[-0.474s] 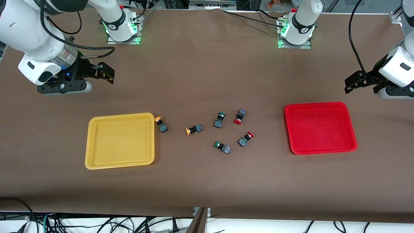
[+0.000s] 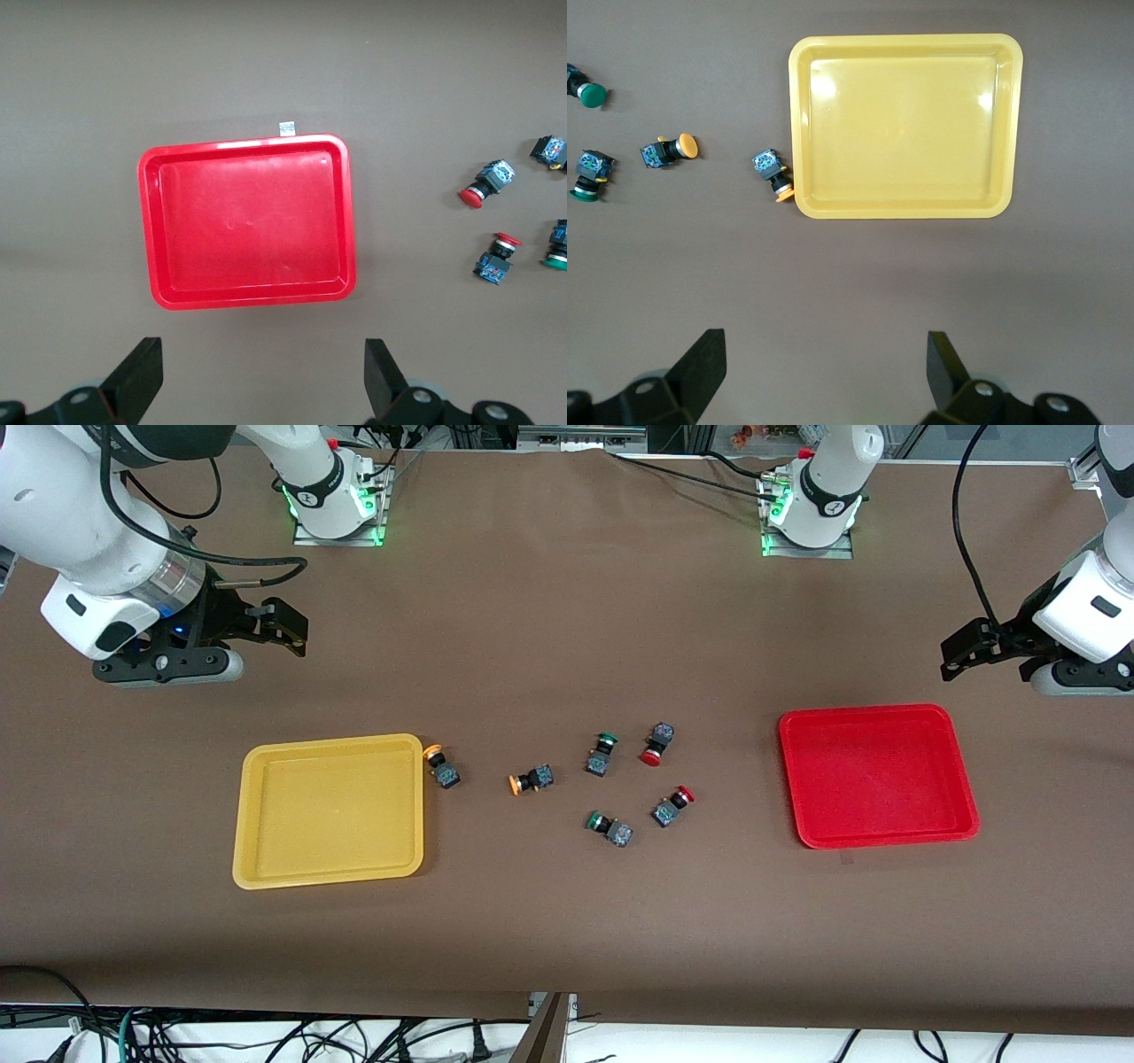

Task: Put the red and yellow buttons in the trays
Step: 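Move the right gripper toward the orange-capped button beside the yellow tray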

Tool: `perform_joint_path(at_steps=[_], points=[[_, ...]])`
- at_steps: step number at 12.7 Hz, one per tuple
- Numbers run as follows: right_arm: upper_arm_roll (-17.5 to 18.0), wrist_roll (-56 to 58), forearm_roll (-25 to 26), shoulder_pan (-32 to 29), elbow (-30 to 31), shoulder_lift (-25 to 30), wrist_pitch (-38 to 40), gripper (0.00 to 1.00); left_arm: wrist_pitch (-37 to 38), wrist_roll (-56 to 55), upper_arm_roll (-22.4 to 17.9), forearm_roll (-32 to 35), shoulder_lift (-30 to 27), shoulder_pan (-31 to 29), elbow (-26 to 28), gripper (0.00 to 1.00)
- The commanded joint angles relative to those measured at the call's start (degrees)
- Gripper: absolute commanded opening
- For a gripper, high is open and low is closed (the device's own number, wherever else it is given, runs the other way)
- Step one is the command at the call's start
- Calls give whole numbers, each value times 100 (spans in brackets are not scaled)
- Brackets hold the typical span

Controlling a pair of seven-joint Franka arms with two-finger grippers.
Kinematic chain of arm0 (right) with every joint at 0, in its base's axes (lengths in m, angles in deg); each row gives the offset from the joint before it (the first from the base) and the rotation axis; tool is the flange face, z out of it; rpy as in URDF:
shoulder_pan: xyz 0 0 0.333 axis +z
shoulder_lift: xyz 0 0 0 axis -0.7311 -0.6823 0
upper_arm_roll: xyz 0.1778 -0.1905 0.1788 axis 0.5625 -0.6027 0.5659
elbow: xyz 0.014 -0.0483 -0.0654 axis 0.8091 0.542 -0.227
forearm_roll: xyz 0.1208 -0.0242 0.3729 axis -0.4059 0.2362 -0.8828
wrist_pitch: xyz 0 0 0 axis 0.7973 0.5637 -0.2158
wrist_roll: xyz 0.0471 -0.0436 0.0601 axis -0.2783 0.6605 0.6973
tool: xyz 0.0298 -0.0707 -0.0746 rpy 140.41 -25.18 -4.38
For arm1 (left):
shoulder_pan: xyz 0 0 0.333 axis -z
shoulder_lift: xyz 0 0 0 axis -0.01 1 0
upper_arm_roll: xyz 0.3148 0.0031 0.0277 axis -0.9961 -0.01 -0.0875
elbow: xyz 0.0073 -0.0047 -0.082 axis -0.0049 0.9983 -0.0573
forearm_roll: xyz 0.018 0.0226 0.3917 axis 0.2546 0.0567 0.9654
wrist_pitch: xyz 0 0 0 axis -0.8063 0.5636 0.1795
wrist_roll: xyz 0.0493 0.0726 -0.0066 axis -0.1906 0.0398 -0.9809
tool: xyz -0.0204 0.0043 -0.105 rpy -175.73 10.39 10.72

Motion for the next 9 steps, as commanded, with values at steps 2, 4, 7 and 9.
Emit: perform_joint_path(at_steps=[2, 4, 7, 9], points=[[112, 64, -28, 171, 98, -361, -238, 100, 134, 11, -10, -118, 100, 11, -213, 100], [165, 73, -37, 460, 98, -957, -711, 100, 134, 19, -10, -118, 100, 20, -213, 100], [192, 73, -37, 865, 98, -1977, -1774, 100, 134, 11, -10, -118, 100, 20, -213, 100], [271, 257, -64, 901, 98, -2505, -2425, 100, 134, 11, -10, -118, 100, 20, -213, 100]])
